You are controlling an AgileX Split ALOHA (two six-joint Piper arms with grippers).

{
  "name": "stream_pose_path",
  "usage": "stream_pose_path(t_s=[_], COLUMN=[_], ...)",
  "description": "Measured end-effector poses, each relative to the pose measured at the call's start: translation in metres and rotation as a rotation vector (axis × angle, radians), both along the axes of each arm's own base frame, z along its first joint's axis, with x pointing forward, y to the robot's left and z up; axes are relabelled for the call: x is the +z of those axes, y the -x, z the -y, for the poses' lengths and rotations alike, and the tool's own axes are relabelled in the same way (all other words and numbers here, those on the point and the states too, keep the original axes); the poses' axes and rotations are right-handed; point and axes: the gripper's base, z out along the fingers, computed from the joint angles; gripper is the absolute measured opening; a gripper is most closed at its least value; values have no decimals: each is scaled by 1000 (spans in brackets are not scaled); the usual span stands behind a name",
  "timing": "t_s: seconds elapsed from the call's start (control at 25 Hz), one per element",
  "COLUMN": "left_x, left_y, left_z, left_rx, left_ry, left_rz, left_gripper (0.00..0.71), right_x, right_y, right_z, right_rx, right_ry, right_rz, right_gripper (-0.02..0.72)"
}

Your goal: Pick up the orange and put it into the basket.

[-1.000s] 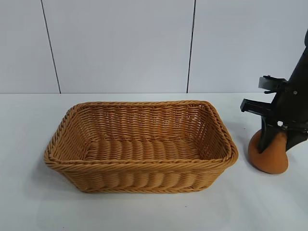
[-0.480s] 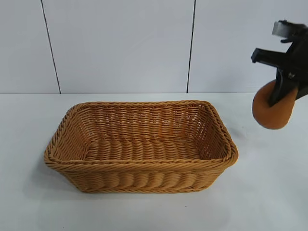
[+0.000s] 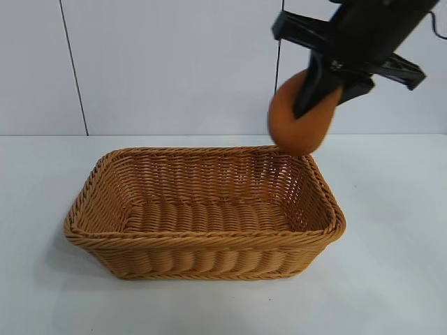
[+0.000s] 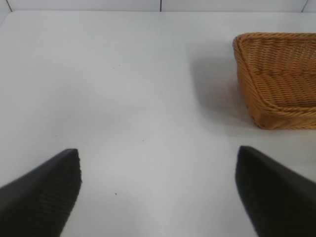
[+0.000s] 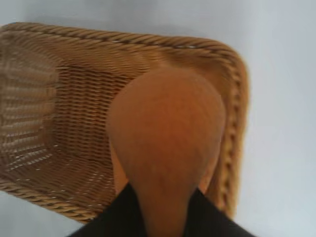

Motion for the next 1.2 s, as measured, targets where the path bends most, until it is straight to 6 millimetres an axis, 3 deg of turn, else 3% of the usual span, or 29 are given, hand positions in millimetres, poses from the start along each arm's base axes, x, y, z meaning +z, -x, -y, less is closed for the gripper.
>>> stream_pose_path(t_s=[0.36,0.44,0.52,0.6,0.68,0.88,1.2], left_x=[0,0,0,0,0,0,0], left_y=[0,0,0,0,0,0,0], left_z=[0,0,0,0,0,0,0], left_rx=[0,0,0,0,0,0,0], left_ry=[0,0,0,0,0,0,0], left_rz=[0,0,0,0,0,0,0], left_gripper=[609,609,609,609,609,609,609], right_x=[-80,-86,-86,-82,-75,-38,26], right_y=[-15,-15,-16,-17,-17,-21,-35], right_z=[-13,-14,-14,-15,-15,-19,-8], right_rx=[-24,-24,-25,-25,-23,38,79], right_ry=[72,79,78,70,62,76,314], right_rz=[-141,-153,-152,-143,-132,-117,-91], right_gripper=[46,113,287,461,558,602,609])
